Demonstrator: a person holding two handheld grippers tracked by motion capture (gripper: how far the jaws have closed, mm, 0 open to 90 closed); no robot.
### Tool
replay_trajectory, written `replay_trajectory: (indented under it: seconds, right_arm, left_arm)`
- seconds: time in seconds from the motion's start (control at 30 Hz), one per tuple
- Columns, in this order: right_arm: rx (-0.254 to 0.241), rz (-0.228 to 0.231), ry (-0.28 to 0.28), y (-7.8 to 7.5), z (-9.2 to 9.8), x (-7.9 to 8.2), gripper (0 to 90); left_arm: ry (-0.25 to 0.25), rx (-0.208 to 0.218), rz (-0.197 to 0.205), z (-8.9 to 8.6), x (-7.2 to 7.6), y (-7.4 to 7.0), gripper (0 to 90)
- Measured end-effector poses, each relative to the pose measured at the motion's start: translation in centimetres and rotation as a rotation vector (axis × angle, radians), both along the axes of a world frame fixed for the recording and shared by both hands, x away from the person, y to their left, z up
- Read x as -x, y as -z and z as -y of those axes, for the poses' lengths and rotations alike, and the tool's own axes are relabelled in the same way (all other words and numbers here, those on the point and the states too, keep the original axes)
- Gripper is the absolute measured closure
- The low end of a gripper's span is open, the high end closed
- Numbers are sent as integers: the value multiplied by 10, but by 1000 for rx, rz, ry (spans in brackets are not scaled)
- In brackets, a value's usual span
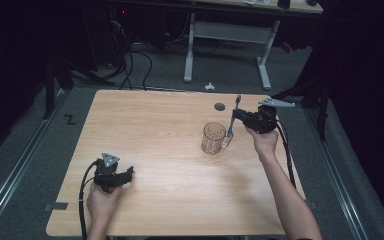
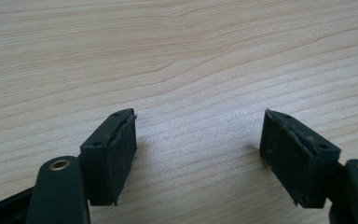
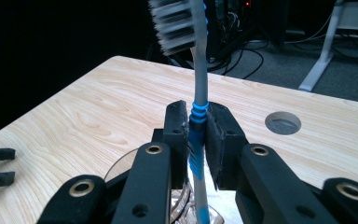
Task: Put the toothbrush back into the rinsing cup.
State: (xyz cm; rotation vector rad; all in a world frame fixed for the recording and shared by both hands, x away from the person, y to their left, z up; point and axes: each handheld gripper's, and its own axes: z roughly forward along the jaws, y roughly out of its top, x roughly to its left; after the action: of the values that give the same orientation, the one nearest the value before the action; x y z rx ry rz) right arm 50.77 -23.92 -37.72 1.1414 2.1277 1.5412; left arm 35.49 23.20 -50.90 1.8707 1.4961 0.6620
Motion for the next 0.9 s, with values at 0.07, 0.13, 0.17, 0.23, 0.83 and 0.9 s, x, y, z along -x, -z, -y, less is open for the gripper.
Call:
replay_trajectory:
  seconds: [0.07,0.13,0.17,0.23,0.83,0.9]
  right_arm:
    - [3,6,-1,1,1,2,792]
    - [13,5,-2,2,1,3,792]
    - [15,6,-2,2,1,3,791]
    - [15,4,0,3,3,4,792]
    - [31,-22,2,13,5,6,792]
    - [28,-26,4,16,6,6,793]
  left_arm:
    - [0,0,0,0,0,0,276]
    - [0,0,0,0,0,0,276]
    - [0,0,0,0,0,0,276]
    - [0,0,0,0,0,0,276]
    - [0,0,0,0,0,0,276]
    - [0,0,0,0,0,0,276]
